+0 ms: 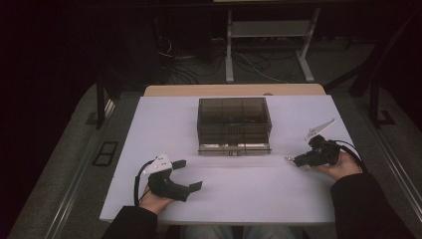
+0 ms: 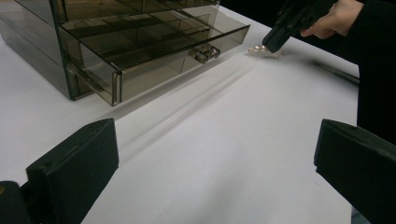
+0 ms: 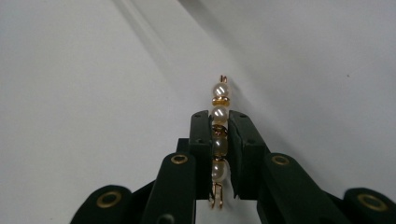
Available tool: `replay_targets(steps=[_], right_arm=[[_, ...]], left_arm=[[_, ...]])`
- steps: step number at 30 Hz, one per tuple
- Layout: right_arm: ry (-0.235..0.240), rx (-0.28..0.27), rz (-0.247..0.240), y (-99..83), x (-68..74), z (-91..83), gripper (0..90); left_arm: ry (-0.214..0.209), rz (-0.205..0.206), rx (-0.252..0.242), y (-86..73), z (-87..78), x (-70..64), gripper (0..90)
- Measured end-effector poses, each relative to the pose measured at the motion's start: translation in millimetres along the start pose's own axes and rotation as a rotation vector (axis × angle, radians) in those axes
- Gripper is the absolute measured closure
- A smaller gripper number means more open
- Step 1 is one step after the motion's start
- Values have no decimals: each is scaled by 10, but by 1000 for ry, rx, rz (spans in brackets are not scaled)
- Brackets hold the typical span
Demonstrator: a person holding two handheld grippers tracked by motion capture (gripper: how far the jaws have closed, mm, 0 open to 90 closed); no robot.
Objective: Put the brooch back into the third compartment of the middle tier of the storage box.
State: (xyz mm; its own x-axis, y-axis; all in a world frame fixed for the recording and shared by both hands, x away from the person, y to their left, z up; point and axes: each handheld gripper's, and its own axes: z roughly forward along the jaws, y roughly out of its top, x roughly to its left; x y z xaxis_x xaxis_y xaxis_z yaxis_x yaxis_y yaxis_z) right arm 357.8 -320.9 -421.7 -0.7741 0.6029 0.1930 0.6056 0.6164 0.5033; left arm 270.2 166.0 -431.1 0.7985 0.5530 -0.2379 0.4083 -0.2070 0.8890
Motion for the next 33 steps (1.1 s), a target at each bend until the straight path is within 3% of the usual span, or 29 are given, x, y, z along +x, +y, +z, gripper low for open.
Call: replay_targets(steps=[20, 33], right_arm=[[20, -82, 35, -15, 53, -215, 798], [16, -108, 16, 76, 108, -355, 798]], left_arm=[[-5, -5, -6, -1, -3, 1, 0], [-5, -3, -8, -1, -4, 1, 0]])
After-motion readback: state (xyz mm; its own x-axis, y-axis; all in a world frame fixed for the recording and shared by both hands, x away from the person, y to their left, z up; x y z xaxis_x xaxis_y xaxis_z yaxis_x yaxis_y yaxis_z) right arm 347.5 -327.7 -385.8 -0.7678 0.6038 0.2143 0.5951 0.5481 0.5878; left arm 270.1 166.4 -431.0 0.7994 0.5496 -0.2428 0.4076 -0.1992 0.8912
